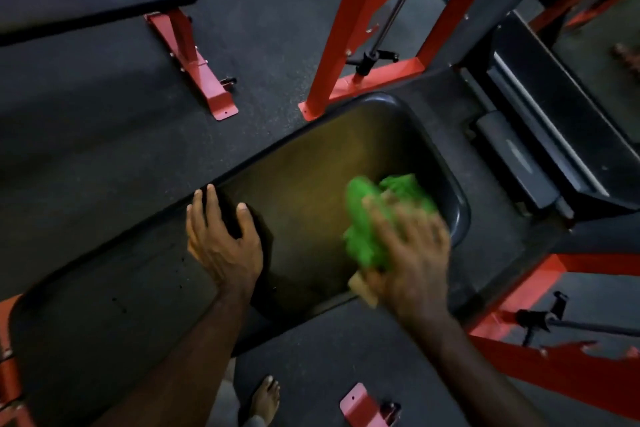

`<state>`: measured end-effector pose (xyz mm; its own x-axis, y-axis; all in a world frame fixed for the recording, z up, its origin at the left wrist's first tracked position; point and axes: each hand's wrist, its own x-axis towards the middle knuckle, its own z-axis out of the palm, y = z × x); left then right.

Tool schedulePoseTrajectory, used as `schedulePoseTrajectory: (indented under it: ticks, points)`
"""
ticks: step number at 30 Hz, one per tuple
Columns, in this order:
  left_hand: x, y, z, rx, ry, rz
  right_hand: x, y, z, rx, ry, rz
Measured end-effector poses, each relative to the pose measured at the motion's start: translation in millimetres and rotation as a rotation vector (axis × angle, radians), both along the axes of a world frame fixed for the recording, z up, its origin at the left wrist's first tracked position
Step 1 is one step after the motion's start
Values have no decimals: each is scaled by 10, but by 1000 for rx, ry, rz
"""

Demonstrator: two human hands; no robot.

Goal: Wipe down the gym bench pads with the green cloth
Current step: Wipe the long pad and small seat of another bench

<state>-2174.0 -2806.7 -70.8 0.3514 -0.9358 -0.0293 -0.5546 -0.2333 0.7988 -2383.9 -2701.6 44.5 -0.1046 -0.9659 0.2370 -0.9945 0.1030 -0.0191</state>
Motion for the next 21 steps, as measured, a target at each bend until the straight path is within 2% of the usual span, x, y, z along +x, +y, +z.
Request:
schedulePoseTrajectory:
  ticks: [2,3,4,7,8,11,15,18,21]
  points:
    - [9,-26,-3,-11,-20,2,-92,-223,56,-180,-142,-357]
    - [15,-27,-3,-26,-29,-21,12,-300,47,-211,-184,-469]
    - [7,-15,15,-52,-48,-64,158,-302,2,-198,-180,-457]
    - [-66,39,94,-219,-116,-284,554,-71,-226,-6,-38,-48]
    - [-99,70,142,-270,-123,-365,499,-21,-235,7,-44,-9]
    - [-338,124,388,-376,-92,-575,127,-43,-125,-235,-167,-313]
    - [-830,-93,896,-452,-22,-800,-221,-254,71,-688,-659,-711]
    - [-1341,-339,1199,-564,-59,-1000,-250,-271,89,-742,-774,-774]
    - [-1829,-548,1269,-654,-214,-1231,-215,-198,-41,-824,-893,-820]
